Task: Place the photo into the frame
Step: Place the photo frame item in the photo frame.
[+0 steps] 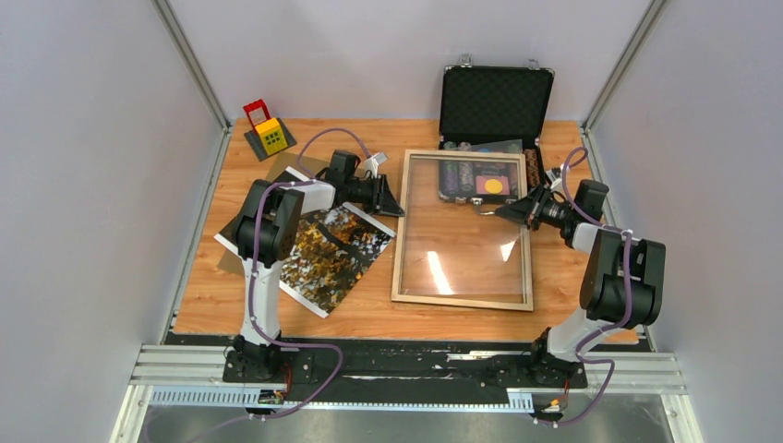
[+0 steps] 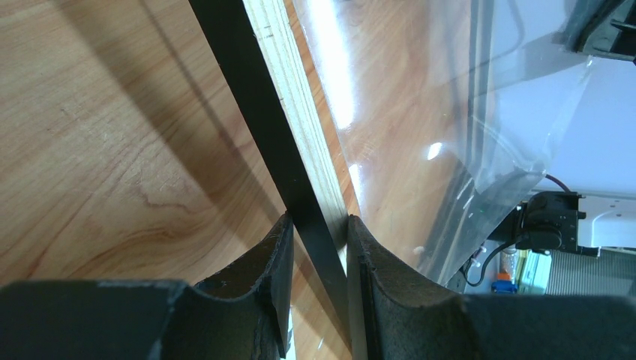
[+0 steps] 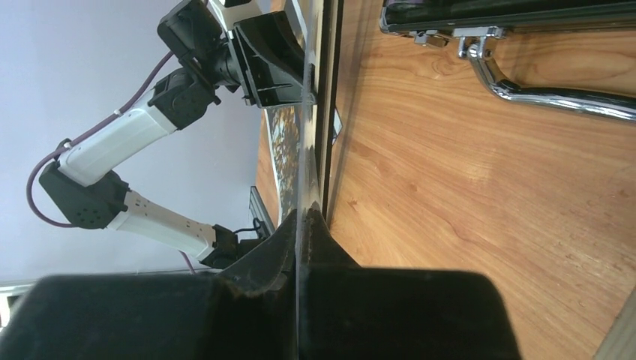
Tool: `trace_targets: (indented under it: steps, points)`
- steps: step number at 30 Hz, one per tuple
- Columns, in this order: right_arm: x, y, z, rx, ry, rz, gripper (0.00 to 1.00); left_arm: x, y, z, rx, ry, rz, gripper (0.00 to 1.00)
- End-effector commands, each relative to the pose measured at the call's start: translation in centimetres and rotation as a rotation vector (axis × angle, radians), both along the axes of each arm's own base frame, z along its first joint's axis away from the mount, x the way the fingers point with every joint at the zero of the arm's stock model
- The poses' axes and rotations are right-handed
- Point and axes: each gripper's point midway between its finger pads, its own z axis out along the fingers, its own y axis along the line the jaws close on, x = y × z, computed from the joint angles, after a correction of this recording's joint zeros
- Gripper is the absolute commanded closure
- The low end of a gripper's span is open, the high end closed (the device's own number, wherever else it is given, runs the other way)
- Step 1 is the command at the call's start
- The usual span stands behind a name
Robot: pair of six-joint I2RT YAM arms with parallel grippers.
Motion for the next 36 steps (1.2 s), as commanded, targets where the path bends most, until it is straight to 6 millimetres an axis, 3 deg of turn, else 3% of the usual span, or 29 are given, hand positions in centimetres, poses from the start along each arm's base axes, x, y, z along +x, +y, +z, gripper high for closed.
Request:
trace_targets:
  steps: [1,12,36]
  points:
    - [0.7,-0.2,-0.8,-0.041,-0.009,-0.020,1.00,0.6,-1.0,1.1,-0.021,-0.080,-0.038,1.00]
    - [0.9,-1.2,-2.3,-0.053,0.041,-0.057,1.00,0.5,-0.9,1.0,-0.020,-0.076,-0.037,1.00]
    - [1.5,-1.4,-2.6,-0.053,-0.007,0.012,1.00,0.6,-1.0,1.1,-0.025,-0.072,-0.042,1.00]
